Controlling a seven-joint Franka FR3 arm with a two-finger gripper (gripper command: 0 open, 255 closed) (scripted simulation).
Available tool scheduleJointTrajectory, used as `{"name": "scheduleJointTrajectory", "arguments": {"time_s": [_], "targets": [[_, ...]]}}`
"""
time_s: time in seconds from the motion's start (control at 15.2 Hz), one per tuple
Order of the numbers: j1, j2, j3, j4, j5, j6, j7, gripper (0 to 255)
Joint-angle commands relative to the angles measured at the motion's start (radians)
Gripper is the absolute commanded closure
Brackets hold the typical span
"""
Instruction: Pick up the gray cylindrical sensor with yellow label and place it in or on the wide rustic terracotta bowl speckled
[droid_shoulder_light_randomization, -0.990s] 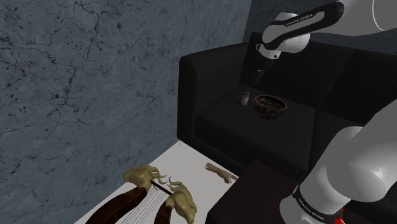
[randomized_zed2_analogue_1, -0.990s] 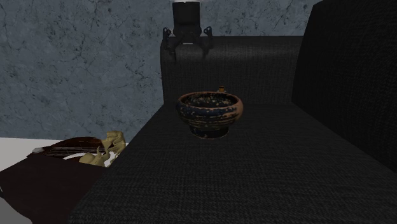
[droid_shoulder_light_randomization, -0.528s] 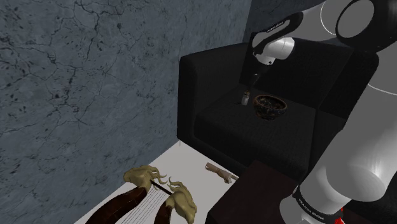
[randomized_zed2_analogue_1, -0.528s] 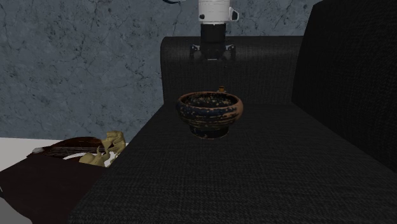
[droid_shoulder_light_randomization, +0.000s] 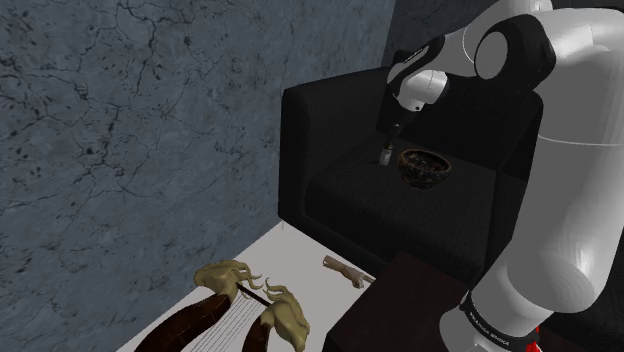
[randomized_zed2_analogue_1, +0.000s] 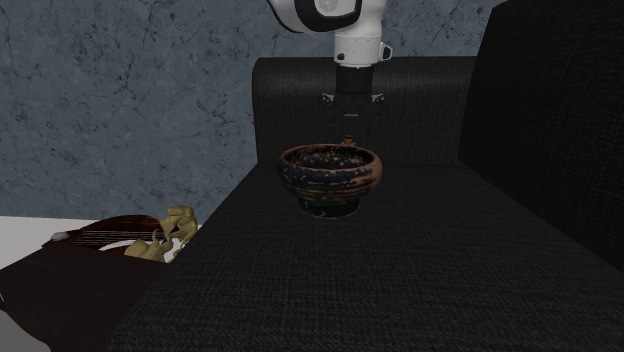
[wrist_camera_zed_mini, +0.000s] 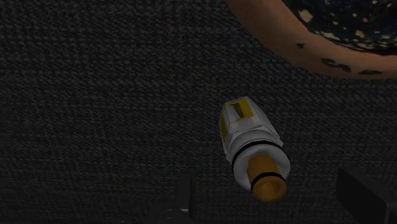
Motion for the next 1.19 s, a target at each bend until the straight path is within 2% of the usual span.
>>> {"name": "scheduleJointTrajectory", "arguments": {"time_s": [0.0,0.59,0.66,1.12], "targets": [[-0.004,0.02,0.009,-0.005,0.019,0.02,-0.01,0],[-0.008,0.034,0.016,-0.008,0.032,0.034,-0.019,0],[-0.008,0.034,0.016,-0.008,0.032,0.034,-0.019,255],[-0.008,0.034,0.016,-0.007,0.032,0.034,-0.019,255]]}}
